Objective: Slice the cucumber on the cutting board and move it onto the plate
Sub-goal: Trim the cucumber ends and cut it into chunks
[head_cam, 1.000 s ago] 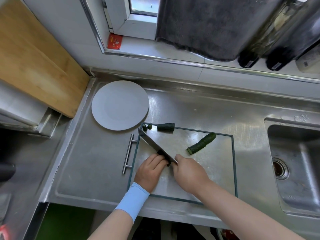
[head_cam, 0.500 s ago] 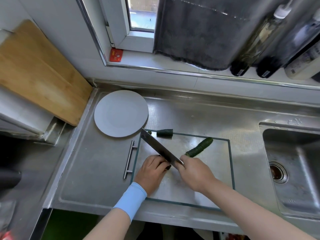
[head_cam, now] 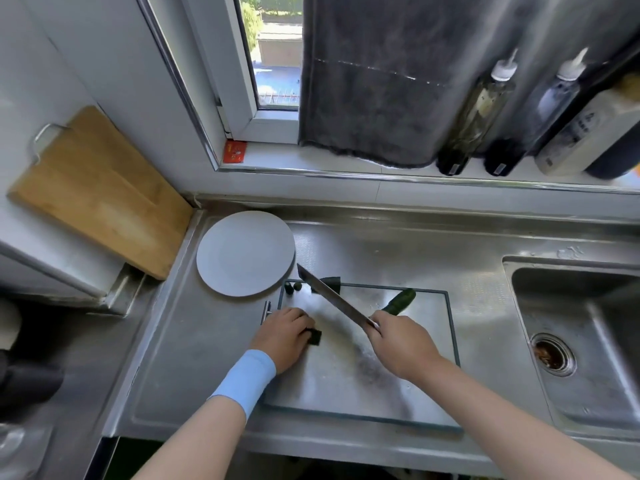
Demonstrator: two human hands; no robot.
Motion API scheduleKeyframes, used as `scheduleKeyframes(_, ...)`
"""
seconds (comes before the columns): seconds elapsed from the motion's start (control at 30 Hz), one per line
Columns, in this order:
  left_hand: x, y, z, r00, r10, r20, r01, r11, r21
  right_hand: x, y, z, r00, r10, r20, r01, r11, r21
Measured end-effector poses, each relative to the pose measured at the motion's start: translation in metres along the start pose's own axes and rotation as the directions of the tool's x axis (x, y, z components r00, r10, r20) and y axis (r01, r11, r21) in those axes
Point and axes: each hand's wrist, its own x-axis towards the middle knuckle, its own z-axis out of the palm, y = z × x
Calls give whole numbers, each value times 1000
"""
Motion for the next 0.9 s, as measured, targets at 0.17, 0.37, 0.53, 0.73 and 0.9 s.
scheduleKeyframes(0.17, 19, -8, -49, 639, -698, -324, 530, 704, -473, -6, 15, -3, 989, -144, -32, 134, 970, -202)
scheduleKeyframes(0.37, 63, 21, -90, 830, -360, 426, 529, 751, -396, -12, 15, -10, 948, -318, 26, 303, 872, -384)
scheduleKeyframes(0.53, 70, 43, -59, 675, -175, 716, 354, 929, -106, -11, 8, -9, 915, -399, 53, 376, 800, -468)
scheduleKeyframes(0.73, 66, 21, -53, 717, -205, 666, 380, 916, -126, -12, 9, -13, 910, -410, 53, 385, 792, -474)
scheduleKeyframes(0.9, 45, -28, -71, 795, -448, 409, 578, 764, -288, -13, 23, -24, 956, -291, -21, 268, 904, -334)
